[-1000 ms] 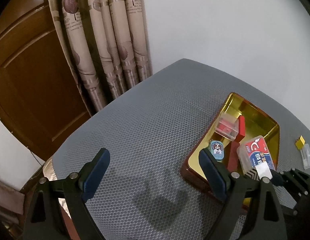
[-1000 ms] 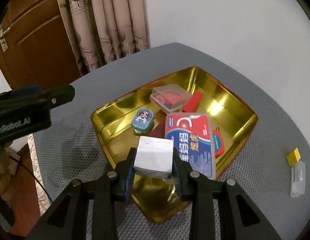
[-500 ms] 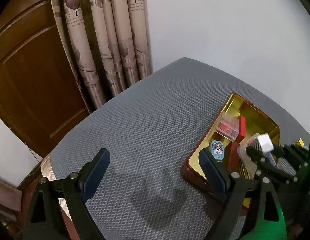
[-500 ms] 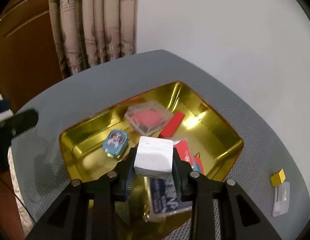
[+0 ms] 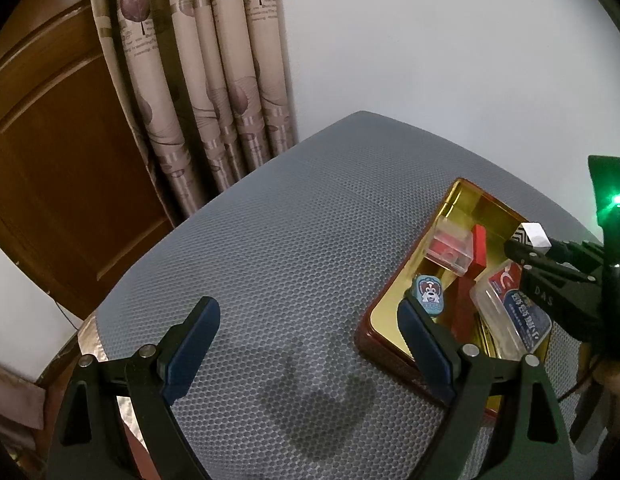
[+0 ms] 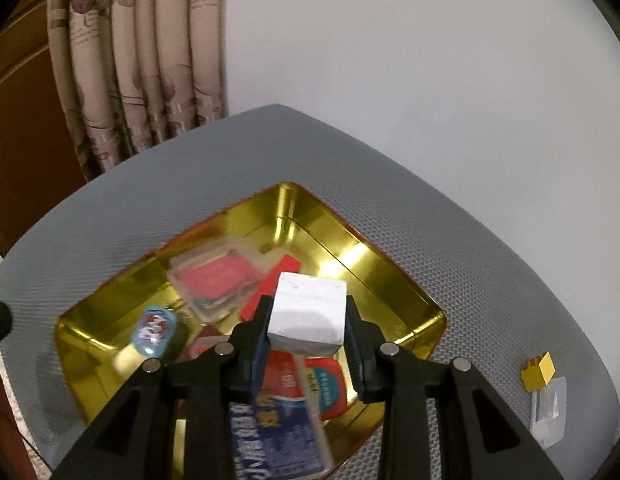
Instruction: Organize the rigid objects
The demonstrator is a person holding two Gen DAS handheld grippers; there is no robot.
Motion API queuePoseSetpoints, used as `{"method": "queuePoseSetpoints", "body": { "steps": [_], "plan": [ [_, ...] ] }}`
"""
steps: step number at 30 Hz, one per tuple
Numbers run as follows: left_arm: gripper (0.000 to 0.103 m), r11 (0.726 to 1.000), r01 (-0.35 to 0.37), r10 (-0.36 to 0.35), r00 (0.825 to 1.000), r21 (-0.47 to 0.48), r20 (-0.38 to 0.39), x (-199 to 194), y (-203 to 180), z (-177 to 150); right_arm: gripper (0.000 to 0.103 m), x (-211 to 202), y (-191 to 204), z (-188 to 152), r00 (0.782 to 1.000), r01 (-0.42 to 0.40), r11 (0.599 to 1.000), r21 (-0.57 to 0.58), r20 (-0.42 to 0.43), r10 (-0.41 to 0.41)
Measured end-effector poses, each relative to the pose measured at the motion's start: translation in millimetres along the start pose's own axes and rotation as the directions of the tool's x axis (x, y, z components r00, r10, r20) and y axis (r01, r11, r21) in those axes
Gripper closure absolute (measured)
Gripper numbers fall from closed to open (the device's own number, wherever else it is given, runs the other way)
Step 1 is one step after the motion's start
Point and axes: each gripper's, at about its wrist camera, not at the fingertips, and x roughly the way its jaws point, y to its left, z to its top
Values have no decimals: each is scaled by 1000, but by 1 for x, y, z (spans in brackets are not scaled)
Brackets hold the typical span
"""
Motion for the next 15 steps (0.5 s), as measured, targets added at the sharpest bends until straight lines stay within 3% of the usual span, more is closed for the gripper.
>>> {"method": "queuePoseSetpoints", "body": {
  "steps": [15],
  "plan": [
    [15, 1000, -1, 2, 1000, 16, -5, 4, -2, -2, 70, 22, -28, -12, 999, 7, 999, 35, -45, -6]
  ]
}}
